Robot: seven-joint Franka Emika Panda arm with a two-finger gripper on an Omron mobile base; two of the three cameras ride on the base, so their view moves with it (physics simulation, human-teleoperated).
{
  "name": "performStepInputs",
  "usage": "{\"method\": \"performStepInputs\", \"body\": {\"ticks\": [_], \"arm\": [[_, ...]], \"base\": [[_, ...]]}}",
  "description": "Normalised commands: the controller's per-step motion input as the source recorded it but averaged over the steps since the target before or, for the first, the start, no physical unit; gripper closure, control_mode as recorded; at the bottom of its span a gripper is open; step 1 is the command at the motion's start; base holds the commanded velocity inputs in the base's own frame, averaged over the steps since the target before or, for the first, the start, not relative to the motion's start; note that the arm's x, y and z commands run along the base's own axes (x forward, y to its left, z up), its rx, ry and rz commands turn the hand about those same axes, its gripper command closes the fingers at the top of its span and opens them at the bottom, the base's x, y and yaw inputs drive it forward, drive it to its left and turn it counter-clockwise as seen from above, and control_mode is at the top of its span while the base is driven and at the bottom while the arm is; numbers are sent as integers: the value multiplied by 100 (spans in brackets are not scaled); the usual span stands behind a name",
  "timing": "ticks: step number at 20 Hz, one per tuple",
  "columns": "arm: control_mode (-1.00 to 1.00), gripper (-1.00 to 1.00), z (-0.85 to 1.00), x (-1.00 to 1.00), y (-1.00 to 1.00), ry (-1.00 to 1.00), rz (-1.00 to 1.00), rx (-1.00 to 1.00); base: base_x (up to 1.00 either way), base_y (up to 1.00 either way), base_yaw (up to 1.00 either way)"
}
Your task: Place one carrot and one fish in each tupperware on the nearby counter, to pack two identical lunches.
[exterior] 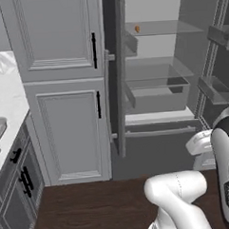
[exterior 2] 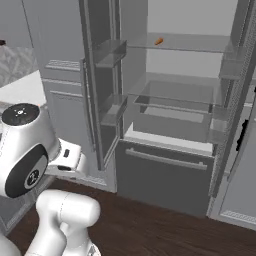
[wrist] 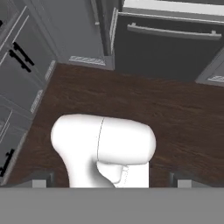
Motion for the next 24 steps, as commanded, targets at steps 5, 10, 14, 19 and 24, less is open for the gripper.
{"method": "performStepInputs", "body": {"ticks": [5, 10, 14, 19, 24], "arm": [[100, -100, 0, 0, 0, 0, 0, 0], [100, -100, 0, 0, 0, 0, 0, 0], [100, -100, 0, 0, 0, 0, 0, 0], [100, -100, 0, 0, 0, 0, 0, 0], [100, -100, 0, 0, 0, 0, 0, 0]], "base": [[100, -45, -19], [53, -66, -17], [62, -34, -23], [58, -19, -4], [74, -28, 0]]}}
